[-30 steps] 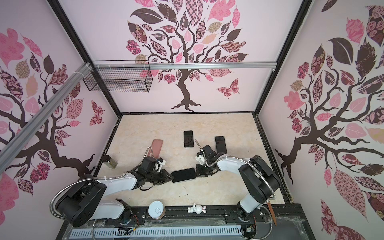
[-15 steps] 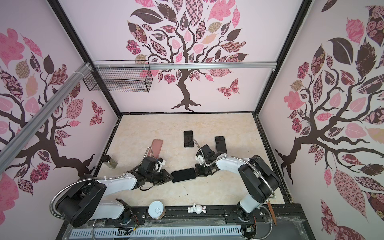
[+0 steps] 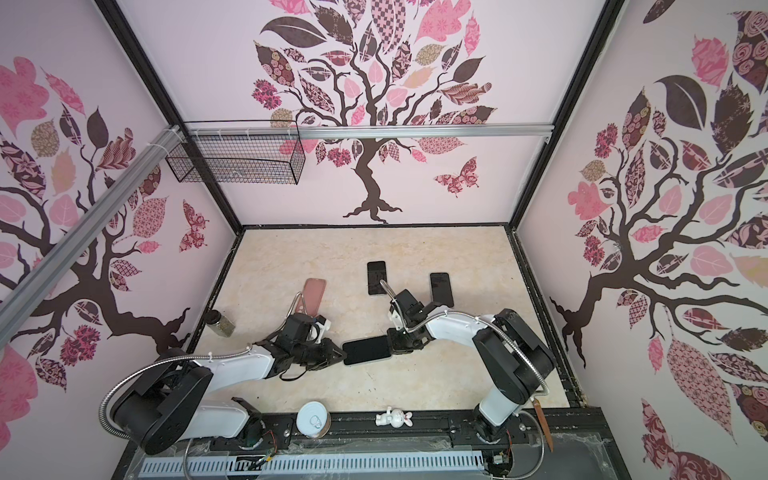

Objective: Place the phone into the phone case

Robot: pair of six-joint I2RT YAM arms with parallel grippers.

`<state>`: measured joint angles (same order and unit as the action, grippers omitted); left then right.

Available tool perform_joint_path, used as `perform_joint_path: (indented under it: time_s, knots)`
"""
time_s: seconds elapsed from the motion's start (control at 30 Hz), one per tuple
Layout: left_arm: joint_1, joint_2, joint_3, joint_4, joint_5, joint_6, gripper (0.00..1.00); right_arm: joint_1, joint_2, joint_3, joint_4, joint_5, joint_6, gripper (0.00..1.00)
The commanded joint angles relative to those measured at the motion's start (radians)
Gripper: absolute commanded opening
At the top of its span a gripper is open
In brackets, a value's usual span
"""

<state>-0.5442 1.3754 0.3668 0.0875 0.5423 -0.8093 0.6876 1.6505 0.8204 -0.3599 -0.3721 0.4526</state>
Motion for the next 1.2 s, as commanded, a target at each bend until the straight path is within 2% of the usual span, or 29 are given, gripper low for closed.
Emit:
perform_joint_path:
  time_s: [0.0, 0.3, 0.87, 1.17]
  knots:
    - [-0.040, 0.042, 0.035, 0.047, -0.005, 0.012, 0.20, 0.119, 0.239, -0.096, 0.163, 0.051, -0.006, 0.10]
    - [-0.043, 0.039, 0.032, 0.047, -0.019, 0.004, 0.19, 0.126, 0.238, -0.093, 0.116, 0.166, -0.014, 0.15]
    - [-0.042, -0.013, 0.029, 0.004, -0.072, 0.007, 0.19, 0.142, 0.147, -0.011, -0.052, 0.365, -0.046, 0.16]
    - [-0.042, -0.098, 0.060, -0.168, -0.173, 0.068, 0.19, 0.141, 0.094, 0.068, -0.141, 0.430, -0.081, 0.16]
